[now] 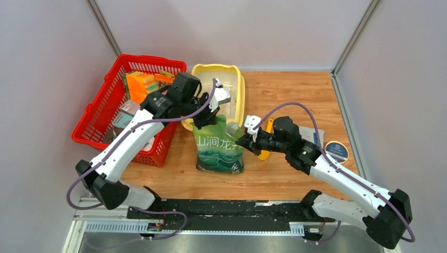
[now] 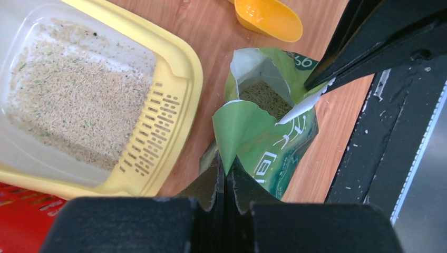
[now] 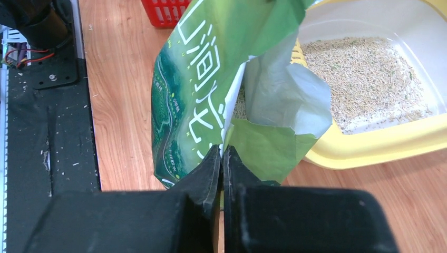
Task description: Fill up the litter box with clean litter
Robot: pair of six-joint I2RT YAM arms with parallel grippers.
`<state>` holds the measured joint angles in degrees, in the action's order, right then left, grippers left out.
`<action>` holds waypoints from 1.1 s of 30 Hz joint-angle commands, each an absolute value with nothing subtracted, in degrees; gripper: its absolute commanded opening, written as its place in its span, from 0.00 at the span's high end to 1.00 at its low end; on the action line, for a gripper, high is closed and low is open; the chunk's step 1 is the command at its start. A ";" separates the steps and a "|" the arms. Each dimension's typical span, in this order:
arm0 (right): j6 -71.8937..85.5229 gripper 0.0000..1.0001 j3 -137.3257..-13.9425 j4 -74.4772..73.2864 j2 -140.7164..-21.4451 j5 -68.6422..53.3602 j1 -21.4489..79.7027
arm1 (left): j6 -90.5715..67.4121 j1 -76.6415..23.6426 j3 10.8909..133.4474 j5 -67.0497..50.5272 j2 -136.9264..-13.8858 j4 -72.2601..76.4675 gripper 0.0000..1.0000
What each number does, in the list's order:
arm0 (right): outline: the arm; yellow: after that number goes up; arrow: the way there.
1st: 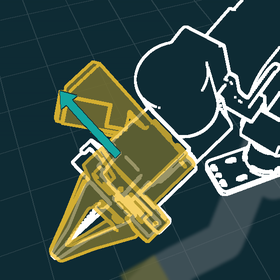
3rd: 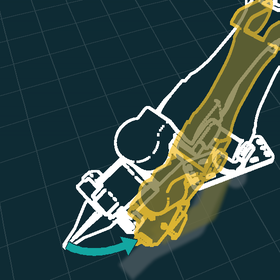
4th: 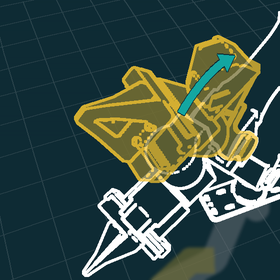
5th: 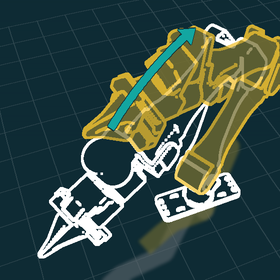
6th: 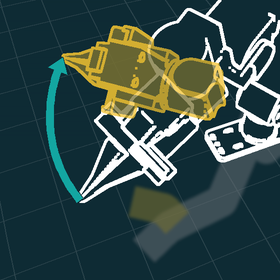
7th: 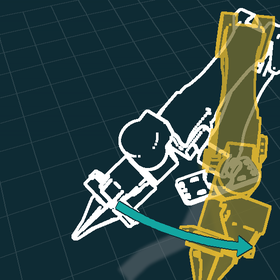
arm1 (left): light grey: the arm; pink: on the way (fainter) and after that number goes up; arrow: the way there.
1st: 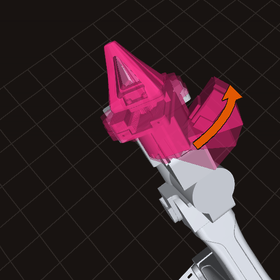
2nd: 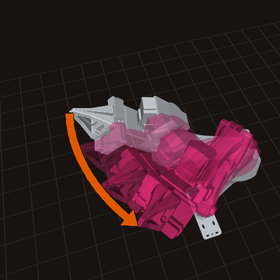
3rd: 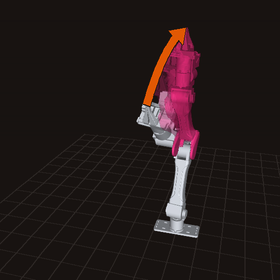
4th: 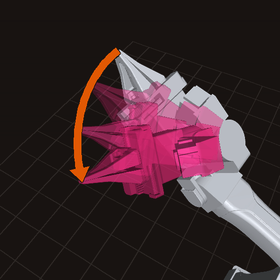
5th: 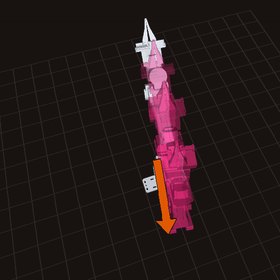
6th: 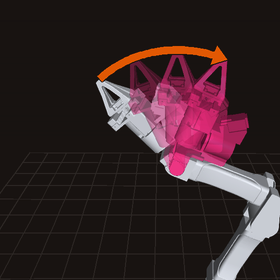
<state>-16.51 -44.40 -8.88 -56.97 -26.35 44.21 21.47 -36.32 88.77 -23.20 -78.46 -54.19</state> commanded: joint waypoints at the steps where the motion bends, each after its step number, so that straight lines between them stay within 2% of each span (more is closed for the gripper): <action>1: -16.44 0.99 -45.27 -11.25 -56.69 -26.37 44.38 | 19.88 -32.96 99.66 -27.67 -77.25 -38.75 0.98; 5: -14.85 0.99 -45.09 -9.85 -56.95 -24.44 44.38 | 13.72 -33.13 100.20 -35.50 -76.12 -39.99 1.00; 12: -15.03 0.99 -45.44 -11.16 -57.30 -23.20 44.30 | 12.04 -34.19 90.19 -35.86 -68.04 -40.52 1.00; 14: -15.21 0.94 -45.61 -11.42 -57.48 -22.24 44.30 | 11.34 -34.28 89.13 -35.60 -67.33 -40.52 1.00; 16: -15.82 0.84 -45.62 -11.43 -57.83 -21.62 44.30 | 10.55 -34.28 88.42 -35.60 -66.97 -40.08 1.00; 21: -16.96 0.72 -44.83 -10.64 -59.06 -23.02 44.30 | 9.32 -34.37 87.63 -35.07 -67.50 -38.67 1.00; 22: -16.70 0.67 -44.22 -9.94 -59.32 -23.20 44.30 | 9.14 -34.45 87.71 -35.07 -67.59 -38.41 1.00; 26: -15.65 0.64 -43.95 -6.86 -59.94 -23.73 44.30 | 9.05 -34.45 87.19 -34.89 -67.85 -38.50 1.00; 33: -13.72 0.64 -45.00 -4.75 -60.38 -25.49 44.30 | 8.88 -34.89 86.57 -34.89 -67.85 -38.58 1.00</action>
<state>-15.79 -44.16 -8.64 -60.03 -23.35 44.18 11.14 -34.48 83.61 -28.42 -72.55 -53.95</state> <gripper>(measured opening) 0.364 0.009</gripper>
